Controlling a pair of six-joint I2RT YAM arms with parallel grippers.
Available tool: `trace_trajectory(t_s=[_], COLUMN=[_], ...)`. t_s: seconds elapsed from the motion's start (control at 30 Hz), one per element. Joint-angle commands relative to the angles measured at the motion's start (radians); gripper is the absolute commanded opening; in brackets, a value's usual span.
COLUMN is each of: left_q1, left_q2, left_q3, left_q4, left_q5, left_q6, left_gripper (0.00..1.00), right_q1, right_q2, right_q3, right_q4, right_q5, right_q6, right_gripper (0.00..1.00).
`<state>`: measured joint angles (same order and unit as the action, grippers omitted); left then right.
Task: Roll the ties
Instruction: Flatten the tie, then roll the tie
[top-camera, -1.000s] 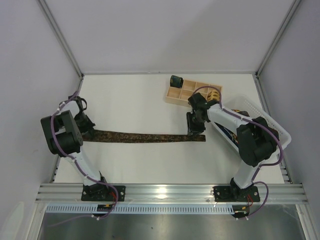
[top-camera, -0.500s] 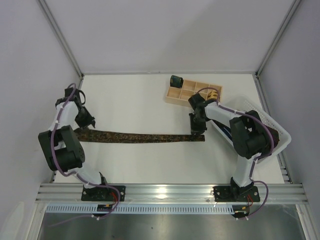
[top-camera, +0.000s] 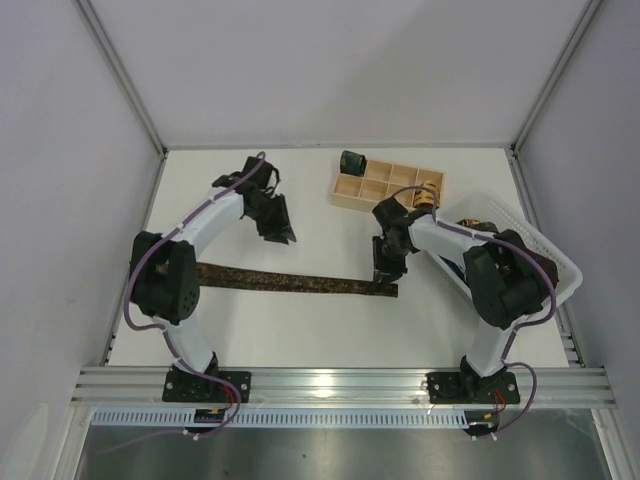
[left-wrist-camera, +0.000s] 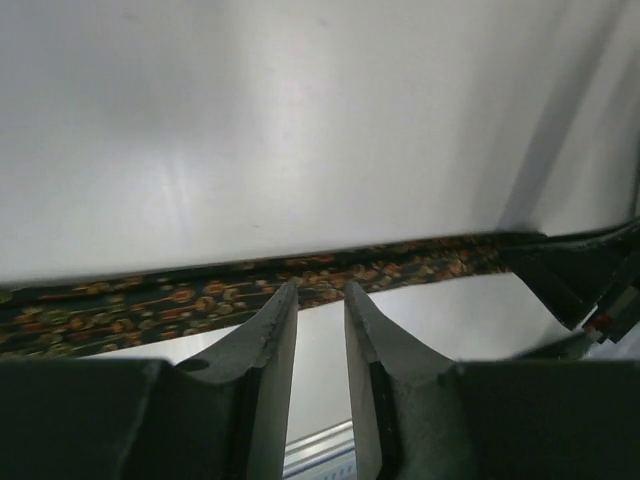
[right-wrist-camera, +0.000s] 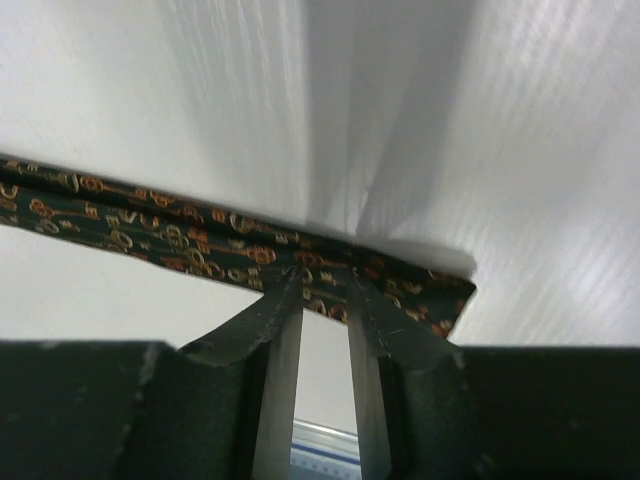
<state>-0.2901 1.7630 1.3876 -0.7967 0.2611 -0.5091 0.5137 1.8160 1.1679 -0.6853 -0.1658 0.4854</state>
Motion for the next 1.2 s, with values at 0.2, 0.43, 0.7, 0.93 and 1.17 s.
trace_trajectory(t_s=[0.2, 0.43, 0.7, 0.93, 1.17], left_q1=[-0.271, -0.386, -0.466, -0.48, -0.48], left_q2=[0.141, 0.223, 0.289, 0.366, 0.406], left_q3=[0.077, 0.096, 0.123, 0.178, 0.186], left_q4=[0.132, 0.205, 0.225, 0.214, 0.183], left_q5=[0.265, 0.274, 0.24, 0.221, 0.196], left_q6=[-0.091, -0.181, -0.232, -0.247, -0.23], left_gripper=[0.1, 0.01, 0.01, 0.01, 0.0], right_q1=[-0.095, -0.159, -0.268, -0.273, -0.273], right_q2=[-0.331, -0.377, -0.351, -0.305, -0.28], right_q3=[-0.091, -0.211, -0.293, -0.289, -0.281], right_q4=[-0.036, 0.05, 0.084, 0.096, 0.093], right_q5=[0.017, -0.07, -0.13, -0.164, -0.062], right_q6=[0.013, -0.069, -0.11, -0.157, -0.154], right_gripper=[0.46, 0.45, 0.44, 0.42, 0.41])
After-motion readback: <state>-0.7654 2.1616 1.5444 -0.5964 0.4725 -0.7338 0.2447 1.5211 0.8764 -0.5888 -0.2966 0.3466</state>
